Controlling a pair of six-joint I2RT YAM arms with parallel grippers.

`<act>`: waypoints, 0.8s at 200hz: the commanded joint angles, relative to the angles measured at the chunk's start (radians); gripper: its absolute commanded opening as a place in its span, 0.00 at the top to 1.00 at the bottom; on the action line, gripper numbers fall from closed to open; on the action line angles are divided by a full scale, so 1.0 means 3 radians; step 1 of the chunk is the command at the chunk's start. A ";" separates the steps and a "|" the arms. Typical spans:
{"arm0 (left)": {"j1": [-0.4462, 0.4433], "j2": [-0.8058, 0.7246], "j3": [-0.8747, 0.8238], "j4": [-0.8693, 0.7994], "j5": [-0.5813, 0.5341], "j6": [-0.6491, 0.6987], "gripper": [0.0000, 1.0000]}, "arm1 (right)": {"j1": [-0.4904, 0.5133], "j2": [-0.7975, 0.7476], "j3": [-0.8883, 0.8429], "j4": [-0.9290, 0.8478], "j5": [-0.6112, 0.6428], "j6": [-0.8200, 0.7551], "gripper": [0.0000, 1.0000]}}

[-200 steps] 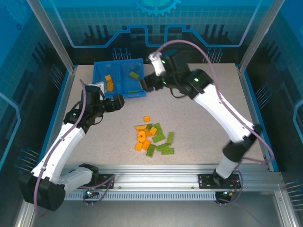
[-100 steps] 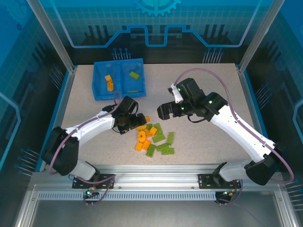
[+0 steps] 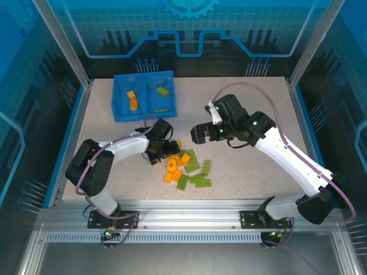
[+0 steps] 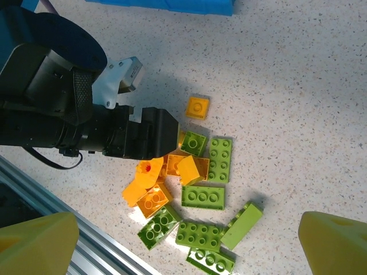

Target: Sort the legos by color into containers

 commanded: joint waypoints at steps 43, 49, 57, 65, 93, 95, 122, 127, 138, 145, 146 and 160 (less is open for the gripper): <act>0.0237 0.0113 -0.0086 0.0015 -0.0259 -0.0048 0.18 | -0.0045 -0.0149 -0.0038 -0.0154 0.0127 0.0079 0.00; 0.0292 0.0060 -0.0110 0.0012 -0.0293 -0.0043 0.18 | -0.0050 -0.0165 -0.0041 -0.0159 0.0132 0.0083 0.00; 0.0353 -0.0020 -0.0137 -0.0019 -0.0366 -0.0034 0.19 | -0.0057 -0.0184 -0.0051 -0.0167 0.0135 0.0092 0.00; 0.0389 -0.0106 -0.0151 -0.0064 -0.0462 -0.0001 0.19 | -0.0055 -0.0197 -0.0066 -0.0165 0.0133 0.0094 0.00; 0.0391 -0.0430 -0.0135 -0.0096 -0.0600 0.0312 0.19 | -0.0076 -0.0224 -0.0114 -0.0154 0.0140 0.0115 0.00; 0.0389 -0.0452 -0.0140 -0.0073 -0.0591 0.0347 0.19 | -0.0073 -0.0224 -0.0114 -0.0154 0.0142 0.0120 0.00; 0.0382 -0.0742 -0.0156 0.0072 -0.0494 0.1011 0.14 | -0.0081 -0.0214 -0.0147 -0.0113 0.0118 0.0159 0.00; 0.0375 -0.0764 -0.0125 0.0039 -0.0467 0.1192 0.14 | -0.0082 -0.0213 -0.0153 -0.0100 0.0108 0.0164 0.00; 0.0375 -0.0742 -0.0013 -0.0093 -0.0253 0.1772 0.14 | -0.0081 -0.0210 -0.0160 -0.0087 0.0096 0.0175 0.00; 0.0354 -0.0693 0.0106 -0.0298 -0.0155 0.2156 0.13 | -0.0081 -0.0210 -0.0160 -0.0092 0.0092 0.0180 0.00; 0.0351 -0.0684 0.0125 -0.0333 -0.0151 0.2180 0.13 | -0.0081 -0.0212 -0.0160 -0.0092 0.0094 0.0180 0.00; 0.0275 -0.0549 0.0372 -0.0767 -0.0211 0.2788 0.08 | -0.0081 -0.0225 -0.0164 -0.0103 0.0097 0.0185 0.00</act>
